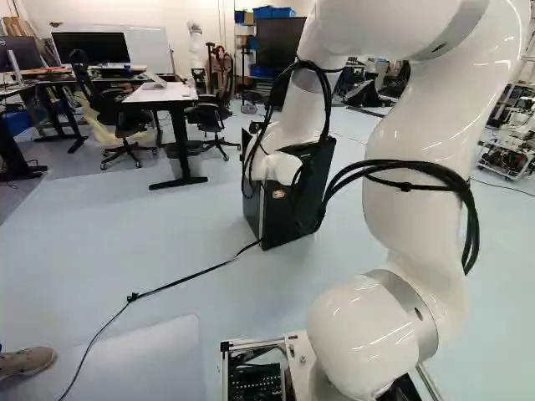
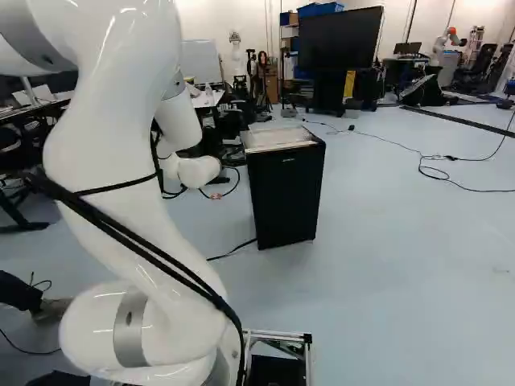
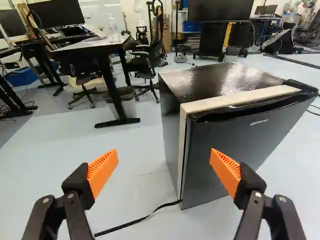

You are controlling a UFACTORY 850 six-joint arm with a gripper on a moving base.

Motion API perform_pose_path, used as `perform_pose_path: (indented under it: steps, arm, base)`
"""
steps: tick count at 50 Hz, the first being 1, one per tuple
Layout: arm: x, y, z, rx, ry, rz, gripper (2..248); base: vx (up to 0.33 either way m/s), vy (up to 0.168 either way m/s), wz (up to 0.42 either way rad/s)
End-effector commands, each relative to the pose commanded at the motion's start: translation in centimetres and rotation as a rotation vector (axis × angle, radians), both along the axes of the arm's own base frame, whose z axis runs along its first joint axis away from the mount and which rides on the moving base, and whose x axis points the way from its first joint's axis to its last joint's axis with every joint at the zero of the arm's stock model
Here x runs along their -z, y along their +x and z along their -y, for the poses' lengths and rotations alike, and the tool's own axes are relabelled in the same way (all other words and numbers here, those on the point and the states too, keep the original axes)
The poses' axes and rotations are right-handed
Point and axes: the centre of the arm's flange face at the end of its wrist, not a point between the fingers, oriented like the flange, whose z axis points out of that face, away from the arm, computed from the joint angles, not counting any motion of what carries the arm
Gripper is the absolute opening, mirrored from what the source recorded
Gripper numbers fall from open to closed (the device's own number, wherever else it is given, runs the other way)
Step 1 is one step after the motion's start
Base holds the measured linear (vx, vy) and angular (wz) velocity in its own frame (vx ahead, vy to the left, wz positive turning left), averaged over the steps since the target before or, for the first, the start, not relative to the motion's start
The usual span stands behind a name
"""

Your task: Open the fridge door

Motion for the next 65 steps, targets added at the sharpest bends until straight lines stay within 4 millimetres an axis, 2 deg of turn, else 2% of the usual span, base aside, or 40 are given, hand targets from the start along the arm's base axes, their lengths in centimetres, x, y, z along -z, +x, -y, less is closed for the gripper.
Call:
perform_pose_path:
  steps: [40, 50, 65]
  arm:
    - [0.9, 6.3, -3.7, 0.131, 0.091, 0.019, 247]
    - [1.2, 7.5, -3.8, 0.183, 0.115, 0.02, 247]
    - [2.9, 8.1, -3.4, 0.263, 0.139, -0.007, 247]
  base:
    - [0.0, 0.0, 0.0]
    - [0.0, 0.0, 0.0]
    - [0.0, 0.0, 0.0]
